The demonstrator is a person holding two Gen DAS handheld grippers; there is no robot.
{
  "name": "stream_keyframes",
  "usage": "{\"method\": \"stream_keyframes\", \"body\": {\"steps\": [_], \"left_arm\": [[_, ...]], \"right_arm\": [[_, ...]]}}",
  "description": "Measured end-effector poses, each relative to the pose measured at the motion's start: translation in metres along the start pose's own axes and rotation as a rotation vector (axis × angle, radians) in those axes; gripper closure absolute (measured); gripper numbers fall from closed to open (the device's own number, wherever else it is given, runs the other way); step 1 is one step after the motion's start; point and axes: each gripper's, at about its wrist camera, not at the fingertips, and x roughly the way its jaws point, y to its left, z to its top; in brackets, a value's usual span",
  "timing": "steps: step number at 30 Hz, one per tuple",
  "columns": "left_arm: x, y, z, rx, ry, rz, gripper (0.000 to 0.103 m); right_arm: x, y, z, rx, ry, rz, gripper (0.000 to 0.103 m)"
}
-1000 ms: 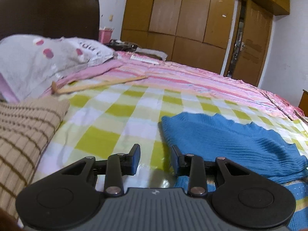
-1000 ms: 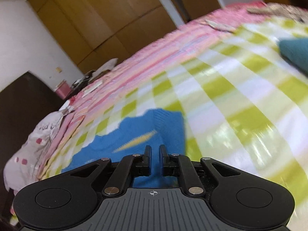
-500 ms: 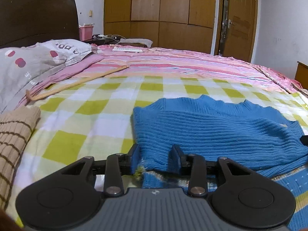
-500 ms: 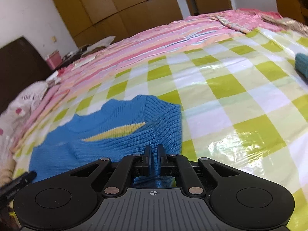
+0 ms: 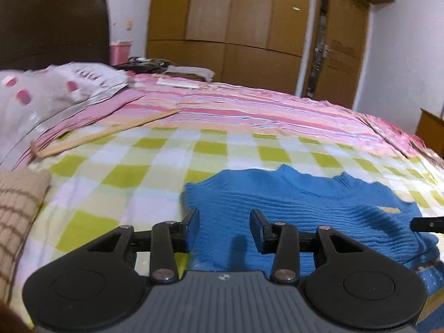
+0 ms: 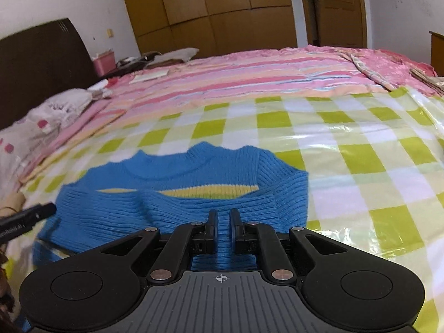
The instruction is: Fold small clothes
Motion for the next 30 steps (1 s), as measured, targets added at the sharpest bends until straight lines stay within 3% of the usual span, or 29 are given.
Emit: {"method": "stream_keyframes", "body": {"steps": [6, 11, 18, 26, 28, 30], "left_arm": [[0.012, 0.000, -0.009, 0.041, 0.051, 0.046, 0.056], [0.006, 0.011, -0.010, -0.022, 0.073, 0.051, 0.056], [-0.034, 0.020, -0.019, -0.032, 0.097, 0.055, 0.056], [-0.089, 0.024, -0.051, 0.036, 0.195, 0.022, 0.057], [-0.101, 0.023, -0.059, 0.067, 0.225, 0.009, 0.057], [-0.113, 0.021, -0.066, 0.104, 0.248, 0.003, 0.057]], "right_arm": [[0.006, -0.019, -0.004, 0.050, 0.006, -0.008, 0.096], [-0.003, -0.021, -0.004, 0.089, 0.009, 0.000, 0.094], [-0.051, -0.021, -0.030, 0.083, 0.047, 0.054, 0.090], [-0.110, -0.030, -0.075, 0.115, 0.100, 0.117, 0.085], [-0.122, -0.033, -0.087, 0.127, 0.119, 0.129, 0.076], [-0.133, -0.035, -0.098, 0.131, 0.134, 0.136, 0.074]]}}
